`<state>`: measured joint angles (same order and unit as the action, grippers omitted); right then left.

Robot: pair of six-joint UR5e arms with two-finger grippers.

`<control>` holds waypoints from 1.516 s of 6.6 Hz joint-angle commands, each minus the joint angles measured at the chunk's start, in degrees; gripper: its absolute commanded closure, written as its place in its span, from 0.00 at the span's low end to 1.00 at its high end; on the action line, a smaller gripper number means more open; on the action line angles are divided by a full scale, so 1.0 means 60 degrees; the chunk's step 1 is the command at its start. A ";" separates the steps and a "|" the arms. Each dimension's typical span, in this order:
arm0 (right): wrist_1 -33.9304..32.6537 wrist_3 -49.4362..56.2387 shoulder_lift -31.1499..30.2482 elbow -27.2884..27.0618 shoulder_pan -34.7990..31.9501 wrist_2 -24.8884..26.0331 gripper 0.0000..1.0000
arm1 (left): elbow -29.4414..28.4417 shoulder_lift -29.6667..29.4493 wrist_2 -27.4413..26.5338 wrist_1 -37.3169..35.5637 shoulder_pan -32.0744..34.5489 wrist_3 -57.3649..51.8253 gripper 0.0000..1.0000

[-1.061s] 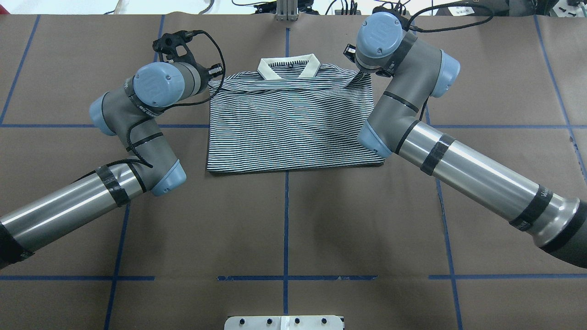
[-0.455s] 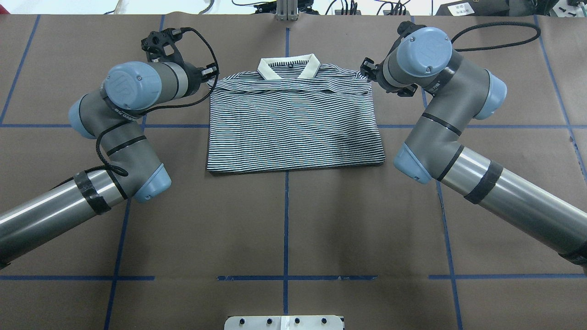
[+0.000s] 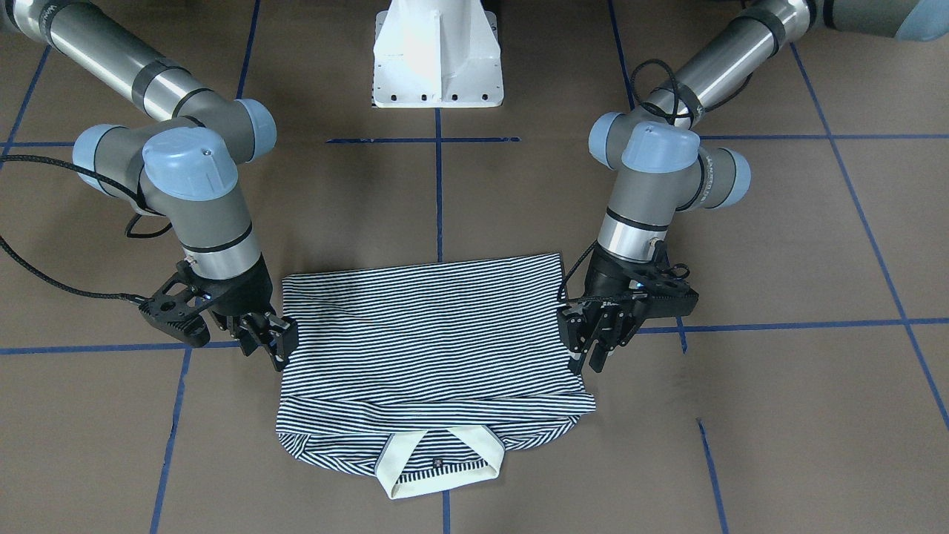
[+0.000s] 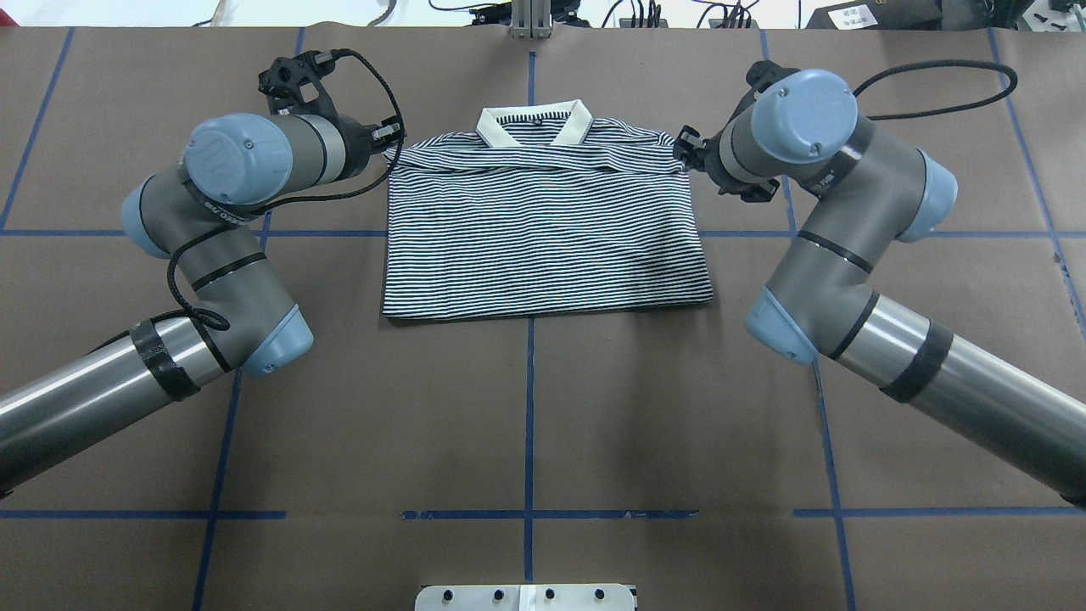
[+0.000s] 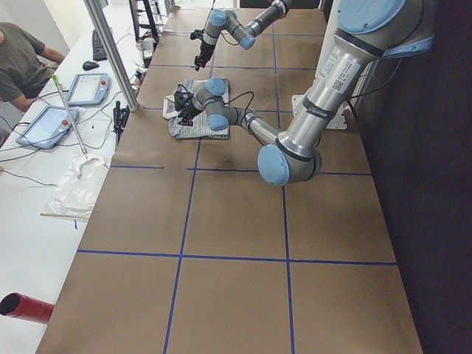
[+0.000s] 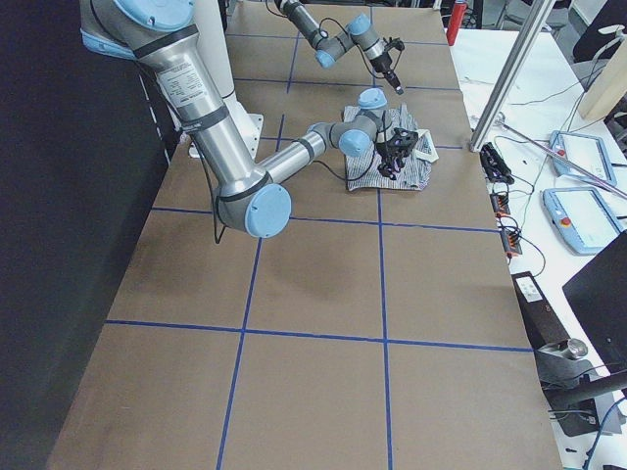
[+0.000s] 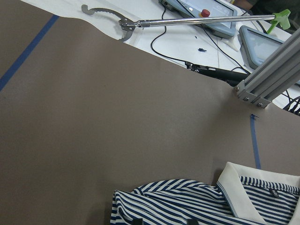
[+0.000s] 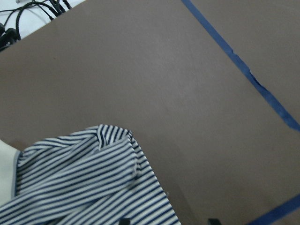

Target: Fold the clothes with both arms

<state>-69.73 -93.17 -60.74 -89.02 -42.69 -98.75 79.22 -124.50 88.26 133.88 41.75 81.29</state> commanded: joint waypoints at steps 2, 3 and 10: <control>0.0034 -0.1419 -0.1712 -0.1643 0.1836 0.0736 0.35 | 0.0082 0.0109 -0.0002 -0.0077 -0.0015 -0.0028 0.57; 0.0034 -0.1421 -0.1669 -0.1570 0.1871 0.0785 0.36 | 0.0082 0.0110 -0.0002 -0.0121 -0.0030 -0.0028 0.57; 0.0049 -0.1318 -0.1478 -0.1291 0.1856 0.1137 1.00 | 0.0068 0.0169 -0.0032 -0.0136 -0.0044 -0.0043 0.57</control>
<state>-69.45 -101.22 -69.68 -96.63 -31.55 -91.92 79.63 -123.49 88.13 133.07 41.49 80.98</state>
